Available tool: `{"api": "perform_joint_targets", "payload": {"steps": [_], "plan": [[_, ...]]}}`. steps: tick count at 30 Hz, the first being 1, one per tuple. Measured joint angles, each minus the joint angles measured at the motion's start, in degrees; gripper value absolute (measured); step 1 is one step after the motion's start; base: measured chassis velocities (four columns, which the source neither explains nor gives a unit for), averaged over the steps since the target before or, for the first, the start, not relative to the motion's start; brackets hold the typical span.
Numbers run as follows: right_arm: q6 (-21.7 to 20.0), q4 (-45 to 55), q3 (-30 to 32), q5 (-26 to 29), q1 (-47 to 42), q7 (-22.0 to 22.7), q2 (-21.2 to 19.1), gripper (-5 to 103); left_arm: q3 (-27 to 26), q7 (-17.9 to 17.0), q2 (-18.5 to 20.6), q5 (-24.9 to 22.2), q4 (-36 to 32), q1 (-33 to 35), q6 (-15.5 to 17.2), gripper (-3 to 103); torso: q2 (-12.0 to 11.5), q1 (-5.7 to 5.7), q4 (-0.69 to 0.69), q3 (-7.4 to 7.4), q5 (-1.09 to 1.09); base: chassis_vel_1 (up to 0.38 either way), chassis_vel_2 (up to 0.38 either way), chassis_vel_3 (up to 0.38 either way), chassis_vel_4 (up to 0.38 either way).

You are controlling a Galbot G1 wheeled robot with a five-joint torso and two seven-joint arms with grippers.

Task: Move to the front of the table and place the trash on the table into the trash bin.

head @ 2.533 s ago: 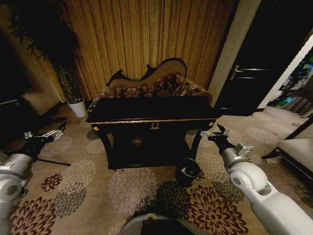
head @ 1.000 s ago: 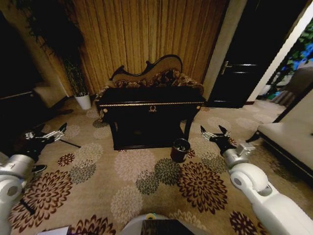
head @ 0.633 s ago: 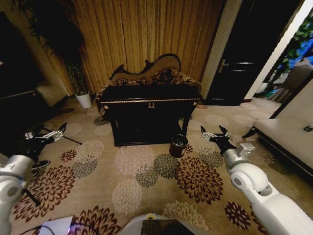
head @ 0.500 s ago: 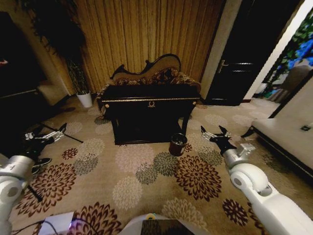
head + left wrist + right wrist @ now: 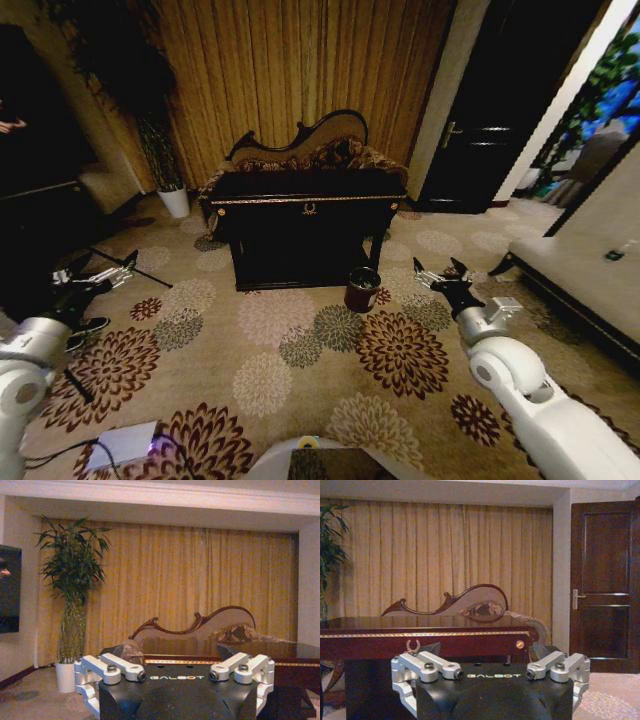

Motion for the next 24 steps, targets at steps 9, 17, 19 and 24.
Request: {"api": "perform_joint_targets", "payload": {"steps": [9,17,19,24], "plan": [[-0.84,0.19,0.73,-0.01,-0.58,0.01,-0.02,100,0.78,-0.03,0.05,0.83,-0.18,-0.30,-1.08,100,0.01,0.00,0.00,0.00,0.00,0.000,0.000,0.000,0.000],[-1.98,0.51,0.97,-0.35,-0.91,0.15,-0.11,100,1.02,-0.23,0.17,0.73,0.15,-0.51,-1.39,100,0.01,-0.01,0.00,0.00,0.00,0.000,0.000,0.000,0.000],[-1.99,0.51,0.98,-0.35,-0.81,0.21,-0.14,100,1.01,-0.25,0.13,0.66,0.20,-0.50,-1.49,100,0.01,-0.01,0.00,0.00,-0.01,0.000,0.000,0.000,0.000],[-2.00,0.47,1.03,-0.35,-0.64,0.47,-0.33,100,1.07,-0.29,0.04,0.49,0.33,-0.49,-2.10,100,0.01,0.00,0.00,0.00,0.00,0.000,0.000,0.000,0.000]]}}
